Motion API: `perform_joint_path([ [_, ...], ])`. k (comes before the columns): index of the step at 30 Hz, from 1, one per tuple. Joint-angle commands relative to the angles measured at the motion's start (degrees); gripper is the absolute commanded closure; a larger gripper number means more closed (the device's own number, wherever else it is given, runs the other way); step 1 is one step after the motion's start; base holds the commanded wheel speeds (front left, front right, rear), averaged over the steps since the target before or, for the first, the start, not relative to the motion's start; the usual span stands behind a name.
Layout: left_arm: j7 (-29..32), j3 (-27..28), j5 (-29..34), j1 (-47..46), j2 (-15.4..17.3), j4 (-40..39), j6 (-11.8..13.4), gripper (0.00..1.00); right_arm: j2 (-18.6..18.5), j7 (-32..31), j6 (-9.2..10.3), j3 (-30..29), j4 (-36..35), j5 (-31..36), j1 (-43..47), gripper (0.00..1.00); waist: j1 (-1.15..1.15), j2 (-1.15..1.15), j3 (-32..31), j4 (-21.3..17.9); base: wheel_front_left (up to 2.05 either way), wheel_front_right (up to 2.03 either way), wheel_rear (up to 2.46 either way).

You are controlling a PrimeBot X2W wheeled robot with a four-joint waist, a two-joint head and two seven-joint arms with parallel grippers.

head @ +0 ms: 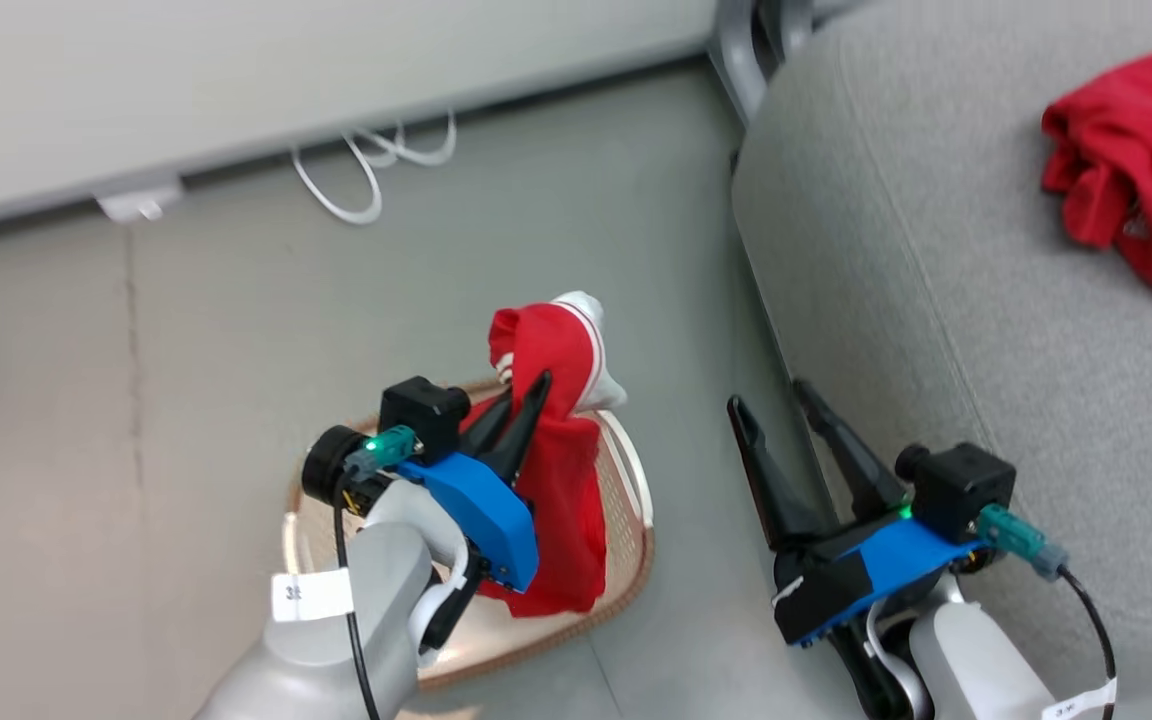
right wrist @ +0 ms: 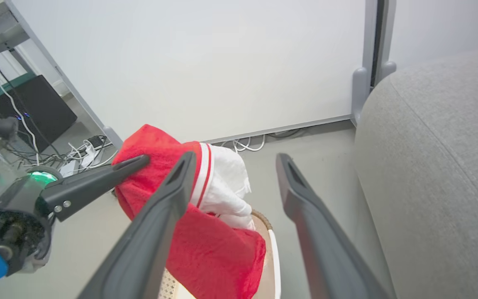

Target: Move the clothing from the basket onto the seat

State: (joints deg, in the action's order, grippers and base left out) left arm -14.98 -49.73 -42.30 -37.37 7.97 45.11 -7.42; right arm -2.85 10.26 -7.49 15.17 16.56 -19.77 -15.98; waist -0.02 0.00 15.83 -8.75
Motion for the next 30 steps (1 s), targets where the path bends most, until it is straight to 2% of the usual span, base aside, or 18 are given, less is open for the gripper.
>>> perform_joint_path([
  [1, -0.3, 0.1, 0.3, 0.8, -0.3, -0.4, -0.1, 1.00, -0.1, -0.2, -0.01, 0.1, 0.3, -0.2, 1.1, 0.00, 0.02, 0.00, -5.9, 3.3, 0.00, 0.00, 0.00],
  [14, -0.3, -1.6, 3.5, -3.3, -2.4, -2.9, -0.1, 1.00, -0.1, -2.2, -0.02, 0.6, 1.2, -1.5, 4.4, 0.00, 0.02, 0.00, -14.1, 7.1, 0.00, 0.00, 0.00],
  [30, -0.3, -4.0, 1.5, -7.6, -3.2, -2.6, -0.1, 1.00, -0.1, -3.3, -0.01, 2.0, 0.5, -2.2, 5.5, 0.00, 0.02, 0.00, -15.6, 8.3, 0.00, 0.00, 0.00],
])
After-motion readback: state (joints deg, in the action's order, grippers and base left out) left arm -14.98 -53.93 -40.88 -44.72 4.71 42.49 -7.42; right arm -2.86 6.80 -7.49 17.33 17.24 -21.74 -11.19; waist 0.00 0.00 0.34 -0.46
